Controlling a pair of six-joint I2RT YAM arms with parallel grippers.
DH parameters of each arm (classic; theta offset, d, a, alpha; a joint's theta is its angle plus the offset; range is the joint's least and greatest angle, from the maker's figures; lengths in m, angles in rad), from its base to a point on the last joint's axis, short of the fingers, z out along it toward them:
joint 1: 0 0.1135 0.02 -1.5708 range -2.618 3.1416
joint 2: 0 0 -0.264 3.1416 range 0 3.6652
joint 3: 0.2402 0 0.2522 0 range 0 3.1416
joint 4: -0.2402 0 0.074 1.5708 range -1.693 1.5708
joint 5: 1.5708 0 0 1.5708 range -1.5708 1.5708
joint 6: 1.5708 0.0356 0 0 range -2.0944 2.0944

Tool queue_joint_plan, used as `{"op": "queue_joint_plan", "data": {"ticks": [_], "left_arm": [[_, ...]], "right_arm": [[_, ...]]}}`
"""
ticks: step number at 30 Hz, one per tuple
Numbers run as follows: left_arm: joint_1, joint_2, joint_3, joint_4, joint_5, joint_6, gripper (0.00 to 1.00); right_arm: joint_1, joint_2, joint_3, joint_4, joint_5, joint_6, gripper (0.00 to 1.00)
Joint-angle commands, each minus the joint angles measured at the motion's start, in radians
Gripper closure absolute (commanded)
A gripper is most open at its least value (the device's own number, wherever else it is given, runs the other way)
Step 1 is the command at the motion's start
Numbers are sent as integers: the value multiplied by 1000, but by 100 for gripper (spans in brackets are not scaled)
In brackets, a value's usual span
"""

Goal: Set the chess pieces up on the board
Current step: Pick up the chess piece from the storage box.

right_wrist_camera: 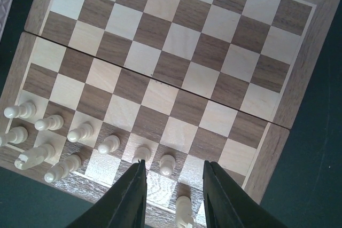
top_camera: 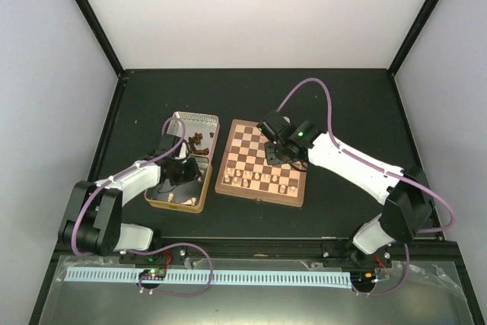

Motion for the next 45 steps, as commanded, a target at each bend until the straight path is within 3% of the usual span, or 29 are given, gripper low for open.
{"op": "queue_joint_plan", "data": {"ticks": [1, 10, 28, 34, 38, 45], "left_arm": [[-8, -46, 28, -116, -183, 16, 83], [-9, -58, 44, -129, -149, 39, 74], [-17, 54, 79, -141, -154, 67, 80], [-17, 53, 98, -135, -159, 67, 97], [-17, -30, 97, -149, -164, 67, 99], [-17, -220, 99, -191, -134, 70, 98]], "right_arm": [[-5, 4, -15, 20, -9, 11, 68], [-4, -6, -29, 36, -20, 16, 69], [-5, -43, -65, 87, -40, 36, 69], [-4, -43, -64, 124, -81, 38, 69], [-4, -42, -68, 190, -179, 9, 69], [-2, -44, -136, 498, -485, 36, 67]]}}
